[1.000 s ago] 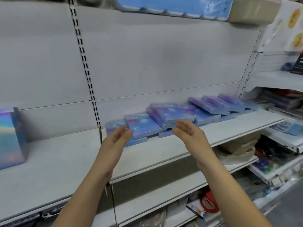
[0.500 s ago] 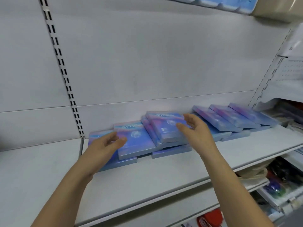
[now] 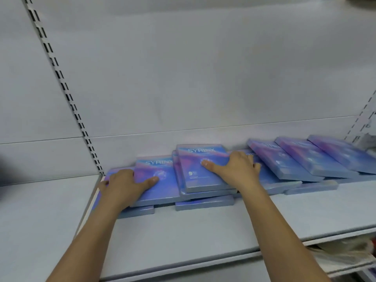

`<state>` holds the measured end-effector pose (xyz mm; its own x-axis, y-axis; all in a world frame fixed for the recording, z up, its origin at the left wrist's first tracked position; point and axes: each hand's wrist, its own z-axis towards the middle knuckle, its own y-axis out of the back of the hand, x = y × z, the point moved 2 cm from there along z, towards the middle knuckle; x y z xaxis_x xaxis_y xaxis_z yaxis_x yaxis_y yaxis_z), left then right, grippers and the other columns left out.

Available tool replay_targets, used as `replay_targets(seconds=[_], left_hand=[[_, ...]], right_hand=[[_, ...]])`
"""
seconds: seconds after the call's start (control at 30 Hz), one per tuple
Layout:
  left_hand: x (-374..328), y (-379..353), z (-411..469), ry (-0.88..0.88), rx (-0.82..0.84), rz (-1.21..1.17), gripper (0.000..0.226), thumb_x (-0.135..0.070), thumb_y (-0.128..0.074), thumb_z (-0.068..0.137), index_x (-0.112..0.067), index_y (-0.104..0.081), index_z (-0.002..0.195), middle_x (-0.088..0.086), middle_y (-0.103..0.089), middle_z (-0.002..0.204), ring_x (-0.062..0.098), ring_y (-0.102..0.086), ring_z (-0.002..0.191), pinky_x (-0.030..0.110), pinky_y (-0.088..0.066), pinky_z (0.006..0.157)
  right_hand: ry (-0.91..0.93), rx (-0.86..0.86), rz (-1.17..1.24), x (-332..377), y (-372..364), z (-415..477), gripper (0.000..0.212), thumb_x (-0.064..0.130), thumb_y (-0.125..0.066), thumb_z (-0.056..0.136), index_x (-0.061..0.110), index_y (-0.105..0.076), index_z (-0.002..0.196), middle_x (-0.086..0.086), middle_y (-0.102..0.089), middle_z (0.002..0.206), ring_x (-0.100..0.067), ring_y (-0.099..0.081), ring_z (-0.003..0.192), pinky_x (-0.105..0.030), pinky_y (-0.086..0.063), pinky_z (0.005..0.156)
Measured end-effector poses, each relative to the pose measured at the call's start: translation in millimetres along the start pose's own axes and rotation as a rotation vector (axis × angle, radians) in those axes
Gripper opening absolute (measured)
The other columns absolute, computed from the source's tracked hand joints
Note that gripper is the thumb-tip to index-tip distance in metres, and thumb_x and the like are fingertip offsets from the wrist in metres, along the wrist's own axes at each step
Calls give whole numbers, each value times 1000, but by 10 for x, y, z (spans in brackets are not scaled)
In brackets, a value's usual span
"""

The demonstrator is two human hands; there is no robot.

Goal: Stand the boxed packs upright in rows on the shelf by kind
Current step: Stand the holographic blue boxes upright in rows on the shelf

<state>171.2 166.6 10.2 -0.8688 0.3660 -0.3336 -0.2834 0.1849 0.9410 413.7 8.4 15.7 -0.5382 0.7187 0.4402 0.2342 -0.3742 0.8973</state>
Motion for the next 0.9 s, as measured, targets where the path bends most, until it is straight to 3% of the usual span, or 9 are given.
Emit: replay_targets(seconds=[0.07,0.13,0.23,0.3,0.43,0.53,0.6,0.73,0.9], left_hand=[[-11,25,-21,4,-30,-193,61,-71,-66,82,-21,-65,117,0,-72,117,27,-62,110,37,-46,92],[-14,22,-39,19,-34,-531,60,-47,-82,82,-15,-58,128,5,-71,118,26,-66,100,31,-49,73],[111,53,-68,46,-36,-983,56,-16,-86,81,-16,-52,126,12,-75,112,27,-74,94,34,-57,72],[280,117,-112,43,-93,-1094,52,-12,-84,83,-18,-54,125,8,-77,109,29,-75,96,36,-60,72],[652,203,-287,8,-172,-1213,52,-17,-86,79,-15,-65,126,6,-79,111,29,-77,98,35,-62,75],[972,275,-396,-30,-210,-1286,29,-11,-76,88,-14,-72,116,11,-79,112,26,-77,93,35,-65,76],[1223,346,-458,-28,-261,-1359,28,-11,-71,90,-12,-68,118,14,-78,114,27,-77,92,37,-65,74],[1718,482,-589,-45,-359,-1414,33,-22,-71,86,-12,-66,118,10,-78,113,23,-78,92,31,-63,66],[2533,676,-693,-117,-420,-1423,29,-28,-71,87,-27,-74,115,0,-78,117,18,-77,98,28,-62,67]], right_hand=[[7,-8,130,4,10,-8,102,93,-59,63,16,-56,130,-6,-59,138,-32,-47,134,-53,-32,110],[30,-13,344,-18,24,-20,95,81,-74,61,21,-52,131,2,-62,131,-24,-55,124,-44,-44,98],[105,-61,677,-87,102,-19,75,54,-91,64,31,-48,122,21,-57,106,-9,-58,98,-19,-42,71],[158,-91,795,-118,158,-34,65,39,-92,69,36,-48,116,28,-56,101,6,-59,88,-12,-40,65],[253,-10,1022,-37,119,-151,47,14,-85,81,30,-61,118,15,-74,102,1,-71,85,-15,-54,65],[308,44,1190,116,81,-306,29,1,-76,85,22,-75,104,3,-81,99,-7,-74,80,-19,-58,65],[342,42,1217,247,60,-420,29,0,-75,86,27,-75,97,5,-80,97,-7,-74,82,-21,-59,69],[348,122,1361,595,-45,-676,32,0,-72,88,22,-68,111,-5,-79,105,-18,-76,87,-31,-63,74],[384,158,1462,1282,-388,-1154,45,15,-75,76,15,-64,120,-7,-79,107,-24,-77,94,-36,-64,79]])
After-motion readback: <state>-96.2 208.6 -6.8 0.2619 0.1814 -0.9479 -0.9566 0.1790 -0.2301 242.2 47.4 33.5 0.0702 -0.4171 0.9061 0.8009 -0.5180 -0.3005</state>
